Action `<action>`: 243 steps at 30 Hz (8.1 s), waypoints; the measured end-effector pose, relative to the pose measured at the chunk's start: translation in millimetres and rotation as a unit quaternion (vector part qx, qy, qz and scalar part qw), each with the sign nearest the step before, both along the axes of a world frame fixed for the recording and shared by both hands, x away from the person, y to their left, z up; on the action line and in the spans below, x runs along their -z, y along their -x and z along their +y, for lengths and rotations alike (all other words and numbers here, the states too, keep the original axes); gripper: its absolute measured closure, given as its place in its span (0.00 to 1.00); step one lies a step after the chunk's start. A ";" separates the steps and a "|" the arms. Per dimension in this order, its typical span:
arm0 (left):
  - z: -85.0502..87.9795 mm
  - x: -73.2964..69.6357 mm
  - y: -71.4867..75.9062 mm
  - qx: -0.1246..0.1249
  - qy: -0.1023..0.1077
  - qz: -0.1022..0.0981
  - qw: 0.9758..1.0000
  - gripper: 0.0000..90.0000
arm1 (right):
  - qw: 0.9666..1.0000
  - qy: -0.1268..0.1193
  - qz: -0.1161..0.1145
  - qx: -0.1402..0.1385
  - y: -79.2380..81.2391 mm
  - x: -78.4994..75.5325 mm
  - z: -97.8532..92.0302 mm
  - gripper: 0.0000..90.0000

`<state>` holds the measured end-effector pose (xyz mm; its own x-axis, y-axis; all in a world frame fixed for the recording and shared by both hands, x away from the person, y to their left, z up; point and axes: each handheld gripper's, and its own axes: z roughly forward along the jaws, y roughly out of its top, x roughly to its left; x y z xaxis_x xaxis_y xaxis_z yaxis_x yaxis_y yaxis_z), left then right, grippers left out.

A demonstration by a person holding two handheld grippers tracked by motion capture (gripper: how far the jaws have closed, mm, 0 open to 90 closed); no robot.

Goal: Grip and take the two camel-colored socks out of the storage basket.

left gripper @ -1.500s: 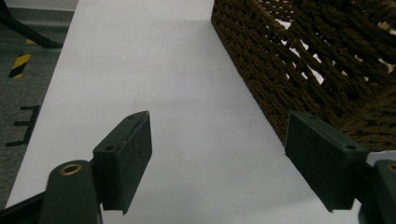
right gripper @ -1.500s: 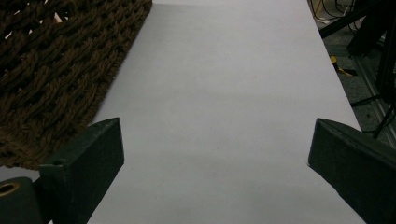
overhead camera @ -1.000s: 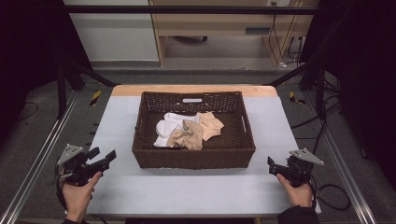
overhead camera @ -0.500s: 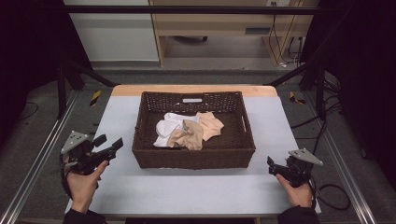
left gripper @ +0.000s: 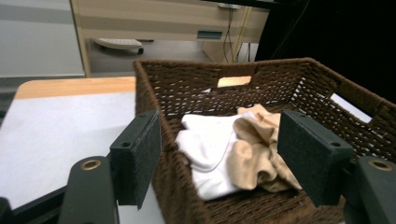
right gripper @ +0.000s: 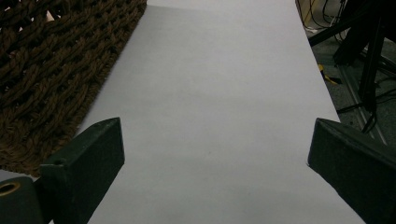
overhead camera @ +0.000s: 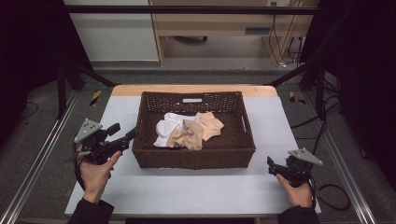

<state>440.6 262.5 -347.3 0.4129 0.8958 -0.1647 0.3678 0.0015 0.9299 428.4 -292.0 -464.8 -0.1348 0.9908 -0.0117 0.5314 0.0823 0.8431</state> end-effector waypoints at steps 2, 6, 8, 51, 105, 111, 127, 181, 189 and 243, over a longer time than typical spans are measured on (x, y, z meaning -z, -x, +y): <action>-8.2 -2.7 -4.3 0.005 -0.001 0.001 1.000 0.34 | 1.000 0.002 -0.002 0.000 -0.4 0.0 0.1 0.04; -19.1 -6.3 -9.9 0.012 -0.006 -0.001 1.000 0.34 | 1.000 0.003 -0.001 0.000 -0.9 0.2 0.8 0.04; -21.7 -7.5 -11.3 0.014 -0.007 -0.002 1.000 0.35 | 1.000 0.003 -0.001 0.000 -0.9 0.2 0.8 0.04; -137.2 -2.5 -111.8 0.033 -0.064 -0.020 0.997 0.40 | 1.000 0.014 -0.004 0.002 -4.1 -1.1 3.9 0.04; -177.2 73.6 -139.7 0.089 -0.183 0.197 0.959 0.94 | 1.000 0.023 0.010 0.000 -6.9 0.9 6.3 0.05; -176.4 68.5 -135.6 0.099 -0.178 0.170 0.964 0.98 | 1.000 0.023 0.011 0.001 -6.4 0.5 5.7 0.05; -156.8 21.4 -117.1 0.101 -0.079 0.025 0.991 0.99 | 1.000 0.026 0.005 0.004 -5.1 -0.8 4.1 0.05; -79.6 -24.1 75.5 0.214 -0.021 -0.089 0.973 0.99 | 1.000 0.026 -0.002 0.008 0.3 -2.8 2.0 0.05; -79.0 8.1 85.7 0.229 -0.039 -0.047 0.972 0.99 | 1.000 0.025 -0.004 0.009 1.2 -3.0 2.1 0.05; -67.8 13.0 47.0 0.168 -0.049 -0.019 0.984 0.61 | 0.999 0.031 0.003 0.007 1.1 0.6 3.5 0.05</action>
